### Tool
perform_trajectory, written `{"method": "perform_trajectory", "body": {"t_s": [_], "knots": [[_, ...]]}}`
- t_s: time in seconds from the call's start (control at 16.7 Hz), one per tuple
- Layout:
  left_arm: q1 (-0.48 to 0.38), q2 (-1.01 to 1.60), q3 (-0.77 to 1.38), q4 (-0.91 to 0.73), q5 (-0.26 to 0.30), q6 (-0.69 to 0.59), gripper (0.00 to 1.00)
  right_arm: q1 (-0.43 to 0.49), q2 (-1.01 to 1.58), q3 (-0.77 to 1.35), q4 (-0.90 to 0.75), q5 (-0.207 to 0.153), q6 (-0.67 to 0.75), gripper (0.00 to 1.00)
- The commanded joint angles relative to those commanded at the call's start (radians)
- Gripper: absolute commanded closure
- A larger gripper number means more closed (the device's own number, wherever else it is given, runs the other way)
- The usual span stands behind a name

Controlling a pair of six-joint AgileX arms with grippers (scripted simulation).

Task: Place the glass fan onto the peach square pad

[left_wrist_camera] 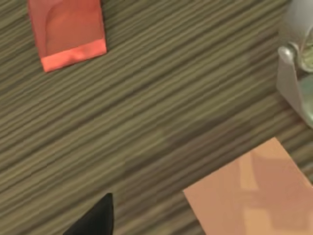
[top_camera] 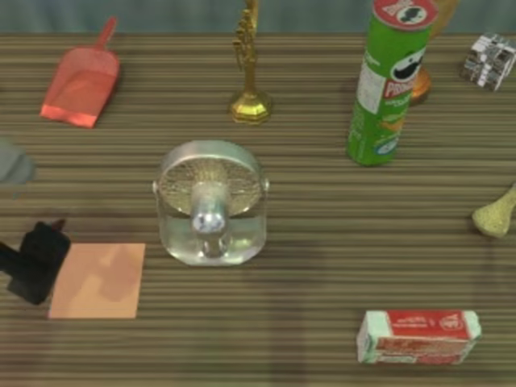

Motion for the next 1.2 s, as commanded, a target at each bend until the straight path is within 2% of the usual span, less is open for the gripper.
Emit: {"method": "perform_trajectory", "body": {"t_s": [0.36, 0.66, 0.96, 1.2], "knots": [[-0.133, 0.525, 0.673, -0.357, 0.029, 0.233, 0.0, 0.0, 0.0, 0.0, 0.0, 0.0, 0.0, 0.0], [-0.222, 0.986, 1.168, -0.629, 0.026, 0.42, 0.0, 0.0, 0.0, 0.0, 0.0, 0.0, 0.0, 0.0], [-0.282, 1.358, 1.482, -0.859, -0.005, 0.583, 0.0, 0.0, 0.0, 0.0, 0.0, 0.0, 0.0, 0.0], [-0.305, 1.495, 1.579, -0.959, -0.025, 0.655, 0.0, 0.0, 0.0, 0.0, 0.0, 0.0, 0.0, 0.0]]}}
